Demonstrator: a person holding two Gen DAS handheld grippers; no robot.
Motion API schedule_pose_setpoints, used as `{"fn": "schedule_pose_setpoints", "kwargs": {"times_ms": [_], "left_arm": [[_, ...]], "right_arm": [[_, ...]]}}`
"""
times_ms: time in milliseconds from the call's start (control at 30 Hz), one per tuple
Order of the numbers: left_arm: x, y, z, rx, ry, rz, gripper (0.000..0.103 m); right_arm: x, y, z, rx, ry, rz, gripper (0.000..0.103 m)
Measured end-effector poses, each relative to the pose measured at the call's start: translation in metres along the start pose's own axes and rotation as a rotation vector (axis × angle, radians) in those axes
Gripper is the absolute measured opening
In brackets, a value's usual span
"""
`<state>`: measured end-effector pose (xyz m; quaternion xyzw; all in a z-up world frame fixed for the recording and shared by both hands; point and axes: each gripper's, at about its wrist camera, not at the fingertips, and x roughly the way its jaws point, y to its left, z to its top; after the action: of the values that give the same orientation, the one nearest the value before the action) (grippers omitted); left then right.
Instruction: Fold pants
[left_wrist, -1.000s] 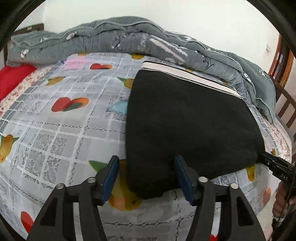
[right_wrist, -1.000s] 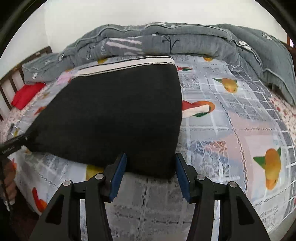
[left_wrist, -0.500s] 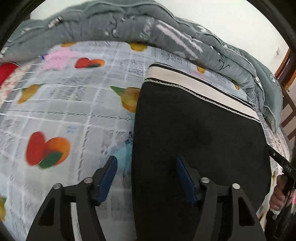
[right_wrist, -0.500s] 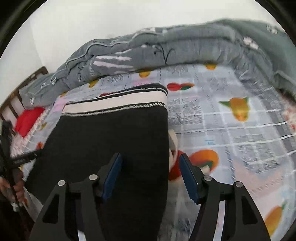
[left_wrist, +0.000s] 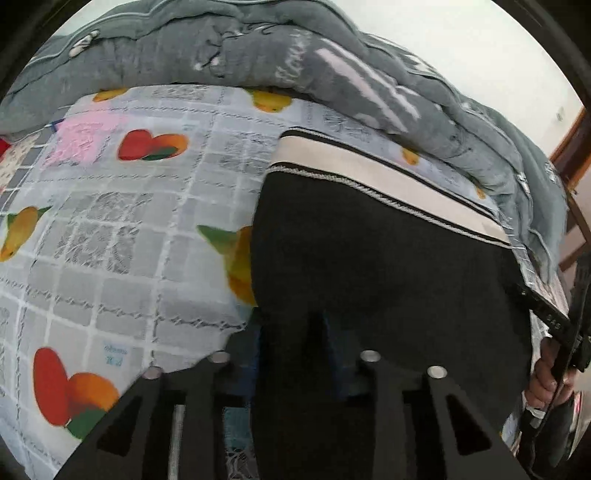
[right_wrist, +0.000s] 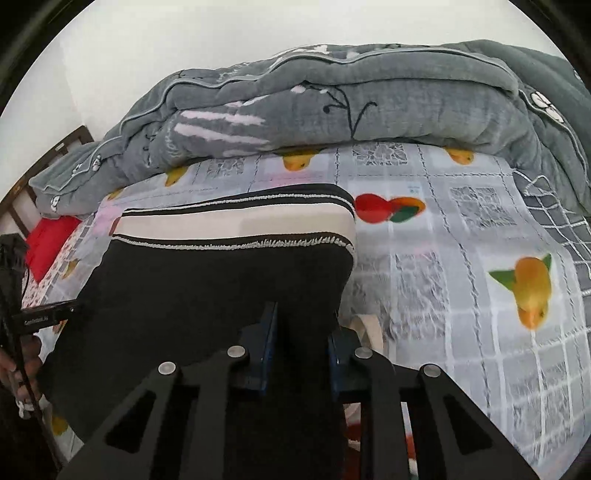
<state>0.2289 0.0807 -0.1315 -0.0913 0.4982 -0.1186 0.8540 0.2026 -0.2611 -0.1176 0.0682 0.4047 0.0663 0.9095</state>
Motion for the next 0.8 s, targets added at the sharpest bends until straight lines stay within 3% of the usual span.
{"fn": "schedule_pose_setpoints", "kwargs": {"times_ms": [67, 333, 600, 800], "left_arm": [[-0.002, 0.0, -0.006, 0.003, -0.004, 0.029, 0.052], [-0.028, 0.0, -0.041, -0.03, -0.01, 0.035, 0.052], [-0.061, -0.014, -0.084, -0.063, -0.012, 0.044, 0.055], [-0.075, -0.022, -0.126, -0.082, 0.058, 0.028, 0.059]], "right_arm": [[-0.001, -0.001, 0.0, 0.003, 0.003, -0.008, 0.027], [-0.036, 0.012, -0.031, -0.068, -0.036, -0.125, 0.03], [-0.071, 0.013, -0.077, -0.082, 0.005, -0.119, 0.033], [-0.093, 0.016, -0.103, -0.079, 0.058, -0.14, 0.033]]}}
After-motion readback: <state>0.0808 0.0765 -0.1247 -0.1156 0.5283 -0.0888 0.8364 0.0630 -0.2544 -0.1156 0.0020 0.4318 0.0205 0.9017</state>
